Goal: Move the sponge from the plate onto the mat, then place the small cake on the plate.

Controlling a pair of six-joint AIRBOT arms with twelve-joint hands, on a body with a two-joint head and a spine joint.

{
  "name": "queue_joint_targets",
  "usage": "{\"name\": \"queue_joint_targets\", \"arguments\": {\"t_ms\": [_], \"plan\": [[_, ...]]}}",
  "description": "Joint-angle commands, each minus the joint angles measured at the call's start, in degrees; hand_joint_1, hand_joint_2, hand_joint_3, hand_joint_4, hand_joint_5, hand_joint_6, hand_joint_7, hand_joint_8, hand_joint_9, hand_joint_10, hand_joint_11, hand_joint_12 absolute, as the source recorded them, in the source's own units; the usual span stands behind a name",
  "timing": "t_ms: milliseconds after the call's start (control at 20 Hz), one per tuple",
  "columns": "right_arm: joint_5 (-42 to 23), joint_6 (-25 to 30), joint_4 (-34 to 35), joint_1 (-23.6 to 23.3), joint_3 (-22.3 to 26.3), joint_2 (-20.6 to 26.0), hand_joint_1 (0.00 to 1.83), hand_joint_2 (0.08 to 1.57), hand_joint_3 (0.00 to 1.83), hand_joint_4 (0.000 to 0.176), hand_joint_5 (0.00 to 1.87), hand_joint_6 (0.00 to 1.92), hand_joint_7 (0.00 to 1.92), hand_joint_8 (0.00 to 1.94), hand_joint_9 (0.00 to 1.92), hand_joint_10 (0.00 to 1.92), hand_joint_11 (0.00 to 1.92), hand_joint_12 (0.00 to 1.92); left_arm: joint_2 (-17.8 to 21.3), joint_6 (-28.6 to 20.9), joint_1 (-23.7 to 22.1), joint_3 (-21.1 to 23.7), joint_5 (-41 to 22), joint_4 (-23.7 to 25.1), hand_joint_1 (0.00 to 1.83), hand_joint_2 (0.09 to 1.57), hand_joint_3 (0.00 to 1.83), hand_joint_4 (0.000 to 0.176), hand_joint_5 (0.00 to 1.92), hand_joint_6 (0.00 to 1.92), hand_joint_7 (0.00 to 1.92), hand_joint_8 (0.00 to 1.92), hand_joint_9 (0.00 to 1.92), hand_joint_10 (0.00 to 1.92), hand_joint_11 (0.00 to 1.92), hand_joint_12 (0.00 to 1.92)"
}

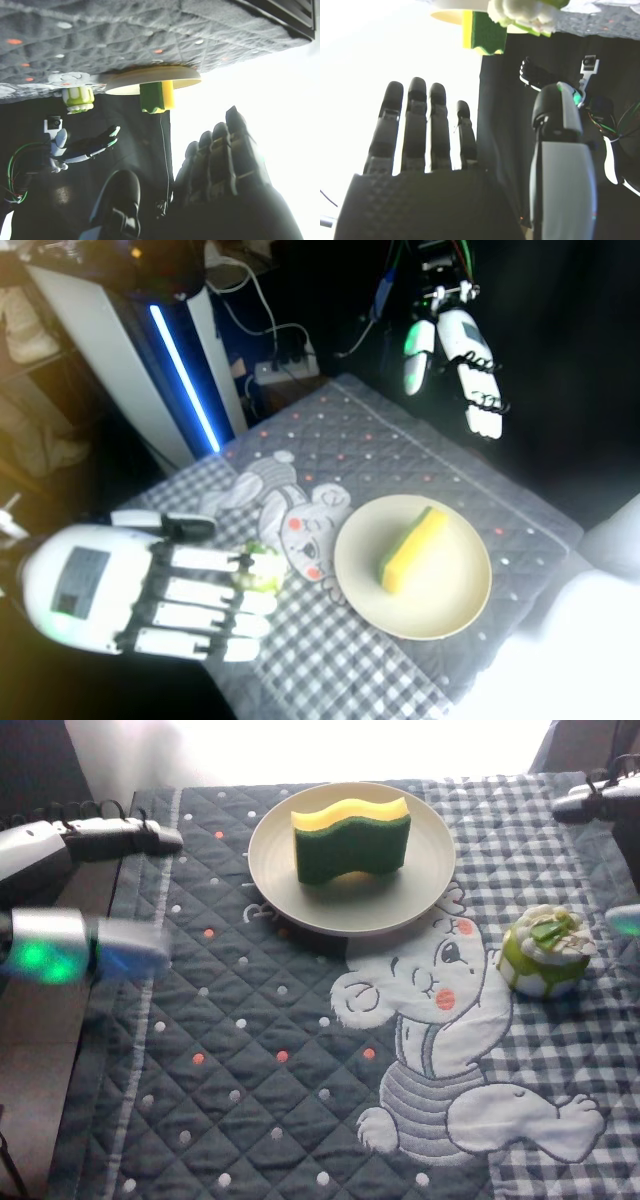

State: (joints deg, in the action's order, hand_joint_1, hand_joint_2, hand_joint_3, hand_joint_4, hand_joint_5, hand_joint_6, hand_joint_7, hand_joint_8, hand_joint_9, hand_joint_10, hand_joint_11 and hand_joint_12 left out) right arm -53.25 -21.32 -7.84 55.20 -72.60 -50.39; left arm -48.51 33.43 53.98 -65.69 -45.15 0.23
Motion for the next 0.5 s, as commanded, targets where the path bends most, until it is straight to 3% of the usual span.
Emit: {"name": "queue_joint_targets", "arguments": {"t_ms": [0,50,100,200,300,400,450], "plan": [[-6.3,0.1,2.1,-0.6,-0.3,0.0,0.89,1.18,0.01,0.010,0.44,0.00,0.37,0.00,0.38,0.01,0.28,0.36,-0.4,-0.4,-0.6,-0.3,-6.6,-1.4,0.81,0.98,0.01,0.033,0.40,0.00,0.21,0.00,0.13,0.01,0.00,0.29],[-6.3,0.1,2.1,-0.6,-0.3,-0.1,0.89,1.18,0.01,0.000,0.45,0.01,0.37,0.00,0.38,0.01,0.28,0.36,-0.4,-0.4,-0.6,-0.3,-6.6,-1.4,0.82,0.98,0.00,0.028,0.41,0.00,0.21,0.00,0.14,0.01,0.00,0.32],[-6.3,0.1,2.1,-0.6,-0.3,-0.1,0.91,1.18,0.01,0.000,0.45,0.00,0.37,0.00,0.38,0.01,0.28,0.35,-0.4,-0.4,-0.6,-0.3,-6.6,-1.5,0.81,0.98,0.00,0.040,0.40,0.00,0.21,0.00,0.13,0.00,0.00,0.32],[-6.3,0.1,2.0,-0.6,-0.3,-0.1,0.91,1.19,0.01,0.000,0.45,0.00,0.37,0.00,0.38,0.01,0.28,0.35,-1.0,-0.4,-1.1,-0.8,-6.8,-1.7,0.80,0.98,0.00,0.039,0.39,0.00,0.21,0.00,0.13,0.00,0.00,0.32],[-6.3,0.1,2.0,-0.6,-0.3,-0.1,0.91,1.19,0.00,0.000,0.45,0.00,0.37,0.00,0.37,0.00,0.27,0.34,-2.8,-0.4,-3.3,-2.3,-6.0,-1.5,0.79,0.97,0.00,0.026,0.38,0.00,0.19,0.00,0.11,0.00,0.00,0.26],[-6.4,0.1,1.8,-0.6,0.1,-0.1,0.89,1.19,0.00,0.005,0.44,0.00,0.35,0.00,0.36,0.00,0.27,0.34,-6.4,-0.4,-7.4,-5.8,-2.9,-0.6,0.81,0.97,0.00,0.047,0.36,0.00,0.20,0.00,0.13,0.01,0.00,0.39],[-7.0,0.1,1.2,-0.6,0.6,0.0,0.93,1.17,0.00,0.011,0.41,0.00,0.33,0.00,0.32,0.00,0.23,0.32,-8.7,-0.4,-10.0,-7.8,-0.8,0.4,0.82,0.97,0.00,0.044,0.35,0.00,0.23,0.00,0.17,0.01,0.00,0.55]]}}
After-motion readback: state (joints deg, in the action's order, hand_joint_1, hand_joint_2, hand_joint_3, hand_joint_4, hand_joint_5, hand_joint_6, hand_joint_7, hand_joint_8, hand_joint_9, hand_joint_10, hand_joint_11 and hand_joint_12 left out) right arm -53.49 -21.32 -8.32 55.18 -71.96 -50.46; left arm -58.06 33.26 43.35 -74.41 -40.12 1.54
